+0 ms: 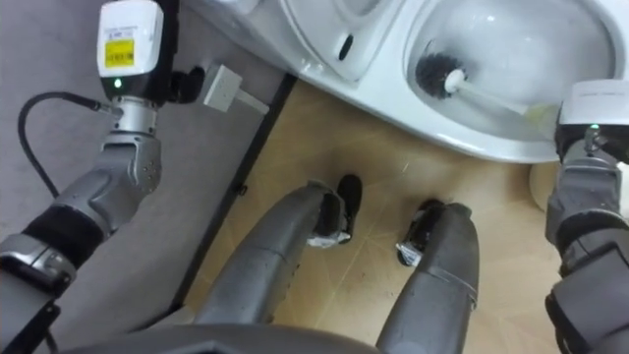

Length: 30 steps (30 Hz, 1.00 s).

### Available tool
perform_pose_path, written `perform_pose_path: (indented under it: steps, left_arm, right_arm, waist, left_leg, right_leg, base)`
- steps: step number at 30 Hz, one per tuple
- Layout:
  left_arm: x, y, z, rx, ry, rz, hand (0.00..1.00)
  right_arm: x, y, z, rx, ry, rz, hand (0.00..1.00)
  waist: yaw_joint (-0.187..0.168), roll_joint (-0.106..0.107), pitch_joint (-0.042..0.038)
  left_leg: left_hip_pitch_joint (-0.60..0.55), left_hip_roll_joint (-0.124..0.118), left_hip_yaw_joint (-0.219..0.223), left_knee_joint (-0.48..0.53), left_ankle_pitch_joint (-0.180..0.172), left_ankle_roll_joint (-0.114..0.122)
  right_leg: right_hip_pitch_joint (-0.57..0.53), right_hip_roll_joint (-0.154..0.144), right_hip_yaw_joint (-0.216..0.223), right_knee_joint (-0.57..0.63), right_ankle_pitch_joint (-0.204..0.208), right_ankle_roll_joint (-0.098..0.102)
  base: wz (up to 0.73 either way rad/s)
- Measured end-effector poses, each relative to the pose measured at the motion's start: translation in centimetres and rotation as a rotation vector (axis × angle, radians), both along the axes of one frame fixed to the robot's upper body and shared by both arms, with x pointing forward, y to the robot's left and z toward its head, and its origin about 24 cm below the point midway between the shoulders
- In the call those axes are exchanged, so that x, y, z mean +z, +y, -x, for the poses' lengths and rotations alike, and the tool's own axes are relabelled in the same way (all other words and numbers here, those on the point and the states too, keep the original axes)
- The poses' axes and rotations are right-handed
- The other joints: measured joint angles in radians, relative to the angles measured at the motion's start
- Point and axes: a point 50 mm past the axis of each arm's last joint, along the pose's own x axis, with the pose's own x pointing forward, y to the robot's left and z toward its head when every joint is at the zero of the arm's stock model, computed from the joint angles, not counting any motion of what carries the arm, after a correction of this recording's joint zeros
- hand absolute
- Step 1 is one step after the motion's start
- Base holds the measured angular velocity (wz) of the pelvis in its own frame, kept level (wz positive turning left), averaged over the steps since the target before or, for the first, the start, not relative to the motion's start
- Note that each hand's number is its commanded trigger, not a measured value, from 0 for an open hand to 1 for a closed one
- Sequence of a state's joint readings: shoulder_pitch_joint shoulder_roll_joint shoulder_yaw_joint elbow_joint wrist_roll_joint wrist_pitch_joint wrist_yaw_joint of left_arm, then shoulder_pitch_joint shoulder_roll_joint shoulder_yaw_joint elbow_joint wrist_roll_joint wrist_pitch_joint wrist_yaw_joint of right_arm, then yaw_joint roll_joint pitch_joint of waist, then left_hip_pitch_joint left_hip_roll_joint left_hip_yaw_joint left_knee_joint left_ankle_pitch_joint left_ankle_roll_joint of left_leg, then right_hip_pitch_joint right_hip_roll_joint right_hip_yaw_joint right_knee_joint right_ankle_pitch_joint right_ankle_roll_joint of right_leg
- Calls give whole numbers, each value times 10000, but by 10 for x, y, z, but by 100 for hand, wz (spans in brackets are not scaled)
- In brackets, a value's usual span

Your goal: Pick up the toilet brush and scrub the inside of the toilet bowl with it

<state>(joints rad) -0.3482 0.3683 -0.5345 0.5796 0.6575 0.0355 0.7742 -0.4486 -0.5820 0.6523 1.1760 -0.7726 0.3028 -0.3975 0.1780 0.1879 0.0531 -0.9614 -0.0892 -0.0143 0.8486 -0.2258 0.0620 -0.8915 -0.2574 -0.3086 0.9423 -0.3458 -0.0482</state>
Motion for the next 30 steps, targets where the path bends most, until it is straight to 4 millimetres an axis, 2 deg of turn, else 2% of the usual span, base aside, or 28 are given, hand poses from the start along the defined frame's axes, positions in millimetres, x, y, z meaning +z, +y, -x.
perform_pose_path:
  steps: [4,7,9,11,13,15,18,22,24,28,30]
  left_arm:
    - [3,-1,-1,9,-137,147,0]
    - [9,0,-2,18,-391,-72,0]
    - [14,2,-4,46,-602,-240,0]
    - [16,2,-6,-4,-676,-275,0]
    - [19,4,-8,25,-835,-361,0]
    - [26,10,-10,87,-1122,-551,0]
    - [31,12,-13,-18,-1292,-667,0]
    - [32,12,-14,-126,-1316,-947,0]
    - [32,11,-14,-157,-1300,-942,0]
    - [32,6,-15,-285,-1327,-880,0]
    - [32,1,-16,-326,-1341,-733,0]
  right_arm:
    - [-1,1,-1,-344,-353,-572,100]
    - [2,2,-6,-814,-874,-1376,100]
    - [5,0,-10,-1354,-1178,-2230,100]
    - [7,-4,-10,-1723,-1334,-2644,100]
    - [11,-6,-14,-2035,-1678,-3012,100]
    - [13,-6,-16,-2231,-2048,-3599,100]
    - [26,-15,-21,-2380,-2476,-3591,100]
    - [36,-18,-27,-2177,-2595,-3279,100]
    - [35,-17,-26,-1972,-2357,-3006,100]
    - [22,-8,-23,-1340,-1543,-2441,100]
    - [18,-5,-20,-916,-1143,-1795,100]
  waist:
    - [22,-98,0]
    - [-21,-300,-22]
    - [-52,-663,-4]
    - [-92,-748,-2]
    - [-102,-870,57]
    - [-121,-1115,108]
    - [-142,-1189,148]
    - [-141,-1198,151]
    - [-136,-1187,147]
    - [-36,-1078,152]
    - [61,-918,168]
  left_leg:
    - [-29,73,-52,4,-57,-81]
    - [-186,55,-38,15,-59,-84]
    - [-304,-14,41,36,-48,-65]
    - [-359,-117,46,50,-18,-20]
    - [-468,-111,103,96,-6,2]
    - [-622,-112,163,206,-7,3]
    - [-739,-118,242,210,13,36]
    - [-760,-155,221,216,20,42]
    - [-759,-272,98,208,55,-5]
    - [-760,-261,66,241,46,6]
    - [-769,-279,11,222,28,24]
  right_leg:
    - [32,96,-93,-60,7,-106]
    - [-174,-27,-58,37,-40,-105]
    - [-410,-120,40,230,-46,-123]
    - [-486,-243,50,350,-79,-109]
    - [-653,-247,158,416,-75,-102]
    - [-890,-198,337,547,-91,-70]
    - [-1050,-268,365,609,-73,-65]
    - [-1050,-375,306,653,-84,-85]
    - [-1025,-389,275,680,-98,-74]
    - [-908,-393,118,642,-133,-79]
    - [-897,-392,106,616,-188,-34]
  base:
    - [-2]
    - [0]
    - [0]
    - [9]
    - [-5]
    - [-8]
    - [0]
    - [4]
    - [10]
    - [7]
    - [5]
